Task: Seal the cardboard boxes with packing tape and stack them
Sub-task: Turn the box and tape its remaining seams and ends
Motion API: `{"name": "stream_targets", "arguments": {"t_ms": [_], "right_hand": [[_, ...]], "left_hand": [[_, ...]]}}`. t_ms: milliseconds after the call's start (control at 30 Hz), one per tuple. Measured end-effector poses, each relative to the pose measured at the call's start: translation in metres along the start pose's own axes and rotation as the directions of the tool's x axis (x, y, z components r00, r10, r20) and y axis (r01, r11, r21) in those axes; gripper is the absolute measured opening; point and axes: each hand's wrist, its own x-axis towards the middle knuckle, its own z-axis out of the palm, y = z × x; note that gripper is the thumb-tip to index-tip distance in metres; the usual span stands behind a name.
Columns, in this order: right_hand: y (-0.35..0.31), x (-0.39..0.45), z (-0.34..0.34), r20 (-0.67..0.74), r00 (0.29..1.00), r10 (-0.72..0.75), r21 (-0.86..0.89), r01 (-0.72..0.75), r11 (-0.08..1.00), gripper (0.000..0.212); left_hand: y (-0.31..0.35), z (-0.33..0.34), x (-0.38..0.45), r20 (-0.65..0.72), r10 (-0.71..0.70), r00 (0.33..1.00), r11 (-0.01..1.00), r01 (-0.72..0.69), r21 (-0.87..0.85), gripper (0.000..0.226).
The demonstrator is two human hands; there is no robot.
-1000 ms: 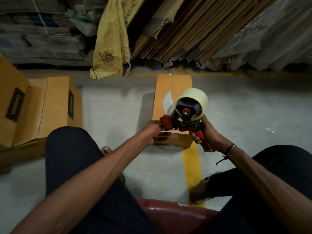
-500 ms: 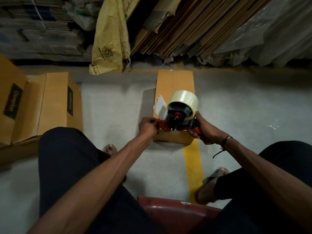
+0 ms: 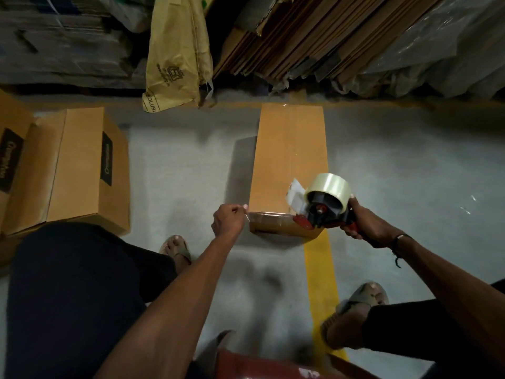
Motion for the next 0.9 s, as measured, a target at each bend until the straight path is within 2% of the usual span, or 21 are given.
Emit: {"name": "stream_targets", "arguments": {"t_ms": [200, 333, 467, 767, 900], "right_hand": [[0.001, 0.027, 0.003, 0.005, 1.0, 0.01, -0.067, -0.01, 0.998, 0.094], [-0.004, 0.046, 0.007, 0.021, 1.0, 0.019, -0.131, -0.016, 0.991, 0.097], [-0.003, 0.061, 0.008, 0.039, 0.999, 0.012, -0.193, -0.004, 0.981, 0.099], [0.003, 0.078, 0.008, 0.041, 0.999, 0.012, -0.299, 0.001, 0.954, 0.098], [0.006, 0.084, 0.01, 0.028, 1.0, -0.01, -0.405, 0.021, 0.914, 0.095]], "left_hand": [[-0.014, 0.025, 0.031, -0.015, -0.059, 0.998, 0.989, 0.061, 0.138, 0.03], [-0.019, 0.034, 0.049, -0.058, -0.041, 0.997, 0.983, 0.05, 0.175, 0.033], [-0.025, 0.038, 0.062, -0.046, -0.008, 0.999, 0.977, 0.017, 0.214, 0.035], [-0.032, 0.055, 0.07, -0.039, -0.042, 0.998, 0.973, 0.05, 0.226, 0.036], [-0.037, 0.063, 0.07, -0.028, -0.079, 0.996, 0.983, 0.082, 0.164, 0.034]]}}
